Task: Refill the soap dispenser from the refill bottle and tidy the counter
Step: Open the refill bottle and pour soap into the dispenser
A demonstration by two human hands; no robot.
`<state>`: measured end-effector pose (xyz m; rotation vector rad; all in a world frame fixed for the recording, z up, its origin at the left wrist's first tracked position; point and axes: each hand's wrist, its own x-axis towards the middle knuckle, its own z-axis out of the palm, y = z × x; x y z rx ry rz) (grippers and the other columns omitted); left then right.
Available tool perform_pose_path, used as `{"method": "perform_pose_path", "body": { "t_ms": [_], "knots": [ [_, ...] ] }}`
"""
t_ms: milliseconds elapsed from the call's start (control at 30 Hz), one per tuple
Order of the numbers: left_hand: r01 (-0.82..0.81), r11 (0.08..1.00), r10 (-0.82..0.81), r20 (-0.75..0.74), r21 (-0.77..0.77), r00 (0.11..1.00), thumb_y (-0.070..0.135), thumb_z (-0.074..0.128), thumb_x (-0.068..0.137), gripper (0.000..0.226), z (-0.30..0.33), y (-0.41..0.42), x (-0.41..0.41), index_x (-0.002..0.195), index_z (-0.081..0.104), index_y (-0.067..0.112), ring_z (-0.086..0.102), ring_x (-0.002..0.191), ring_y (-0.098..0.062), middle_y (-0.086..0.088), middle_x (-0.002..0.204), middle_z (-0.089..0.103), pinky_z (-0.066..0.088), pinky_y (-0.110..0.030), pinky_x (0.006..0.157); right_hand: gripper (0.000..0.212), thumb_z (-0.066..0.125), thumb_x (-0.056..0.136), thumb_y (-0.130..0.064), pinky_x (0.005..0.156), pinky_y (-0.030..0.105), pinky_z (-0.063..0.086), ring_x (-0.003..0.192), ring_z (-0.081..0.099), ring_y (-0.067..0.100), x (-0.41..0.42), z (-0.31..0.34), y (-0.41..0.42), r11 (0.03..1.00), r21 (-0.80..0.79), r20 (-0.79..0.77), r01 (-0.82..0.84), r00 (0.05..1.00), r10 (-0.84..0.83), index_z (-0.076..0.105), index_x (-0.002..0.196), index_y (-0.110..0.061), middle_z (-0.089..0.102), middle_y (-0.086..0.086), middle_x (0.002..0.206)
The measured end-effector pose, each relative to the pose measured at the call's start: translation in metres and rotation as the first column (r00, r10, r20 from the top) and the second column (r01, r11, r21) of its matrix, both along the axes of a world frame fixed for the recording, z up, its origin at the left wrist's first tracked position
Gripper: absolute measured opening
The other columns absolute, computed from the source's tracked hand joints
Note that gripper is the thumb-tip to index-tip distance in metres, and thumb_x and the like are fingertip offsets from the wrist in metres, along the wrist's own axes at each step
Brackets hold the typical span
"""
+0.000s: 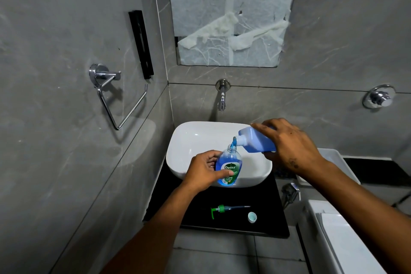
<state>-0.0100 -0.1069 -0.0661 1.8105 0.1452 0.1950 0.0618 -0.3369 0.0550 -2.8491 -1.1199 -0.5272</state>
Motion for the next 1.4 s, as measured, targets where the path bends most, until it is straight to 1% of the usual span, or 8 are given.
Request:
{"method": "perform_pose_path", "body": {
  "t_ms": [200,333,433,600,933,1167,1300,1400],
  "knots": [
    [-0.004,1.000,0.004,-0.006,0.005,1.000,0.023,0.095,0.061,0.044,-0.004,-0.001,0.001,0.096,0.071,0.033,0.075,0.086,-0.007,0.013,0.094,0.078,0.060,-0.022,0.075,0.079,0.082,0.068,-0.031,0.084,0.041,0.051,0.111,0.057,0.030,0.000,0.002,0.000,1.000,0.010,0.013,-0.003,1.000,0.003,0.048,0.139,-0.032,0.058,0.005,0.126],
    [-0.003,1.000,0.003,-0.017,-0.001,1.000,0.023,0.094,0.062,0.044,-0.005,-0.002,0.001,0.097,0.069,0.033,0.075,0.086,-0.005,0.014,0.095,0.077,0.059,-0.019,0.072,0.080,0.085,0.061,-0.027,0.079,0.040,0.052,0.105,0.060,0.032,0.001,0.003,-0.001,0.999,0.038,0.035,-0.024,0.999,0.023,0.052,0.135,-0.030,0.061,0.006,0.120],
    [-0.003,1.000,0.003,-0.022,-0.002,1.000,0.024,0.094,0.064,0.043,-0.006,-0.001,0.000,0.097,0.069,0.033,0.074,0.086,-0.004,0.014,0.096,0.076,0.059,-0.018,0.071,0.081,0.086,0.060,-0.026,0.078,0.041,0.053,0.103,0.061,0.032,0.001,0.002,-0.001,0.998,0.042,0.050,-0.036,0.998,0.034,0.054,0.133,-0.029,0.062,0.007,0.118],
    [-0.010,1.000,0.010,-0.026,0.008,1.000,0.024,0.094,0.063,0.043,-0.010,-0.001,0.000,0.098,0.070,0.032,0.075,0.087,-0.008,0.011,0.098,0.077,0.061,-0.023,0.075,0.082,0.087,0.056,-0.024,0.075,0.042,0.054,0.099,0.062,0.033,0.003,0.002,-0.002,0.997,0.056,0.082,-0.055,0.995,0.050,0.056,0.131,-0.028,0.064,0.008,0.114],
    [-0.009,1.000,0.009,-0.037,0.006,0.999,0.028,0.094,0.063,0.043,-0.012,-0.002,-0.001,0.096,0.069,0.037,0.074,0.086,-0.003,0.019,0.093,0.076,0.059,-0.018,0.072,0.081,0.086,0.056,-0.023,0.075,0.042,0.054,0.100,0.062,0.033,0.005,-0.001,-0.001,0.995,0.055,0.108,-0.080,0.991,0.074,0.055,0.131,-0.028,0.064,0.007,0.114],
    [-0.017,1.000,0.017,-0.034,0.003,0.999,0.028,0.095,0.061,0.045,-0.014,-0.002,0.000,0.098,0.070,0.034,0.074,0.086,-0.004,0.016,0.094,0.077,0.059,-0.018,0.071,0.080,0.086,0.057,-0.023,0.076,0.043,0.053,0.101,0.061,0.033,0.006,0.000,-0.001,0.995,0.057,0.116,-0.084,0.990,0.077,0.056,0.131,-0.028,0.064,0.008,0.115],
    [-0.023,1.000,0.023,-0.028,0.007,0.999,0.026,0.095,0.060,0.046,-0.017,-0.001,0.001,0.098,0.070,0.033,0.074,0.086,-0.007,0.012,0.095,0.077,0.060,-0.022,0.075,0.078,0.086,0.059,-0.023,0.076,0.042,0.052,0.104,0.060,0.032,0.005,-0.001,-0.002,0.995,0.065,0.108,-0.082,0.991,0.075,0.057,0.131,-0.028,0.064,0.006,0.116],
    [-0.027,1.000,0.027,-0.036,0.000,0.999,0.027,0.095,0.060,0.044,-0.016,0.000,0.001,0.096,0.070,0.035,0.074,0.086,-0.006,0.014,0.094,0.077,0.060,-0.021,0.074,0.079,0.086,0.059,-0.023,0.077,0.041,0.052,0.104,0.060,0.031,0.005,-0.001,-0.002,0.995,0.060,0.106,-0.077,0.992,0.070,0.057,0.131,-0.028,0.064,0.006,0.116]
  ]
}}
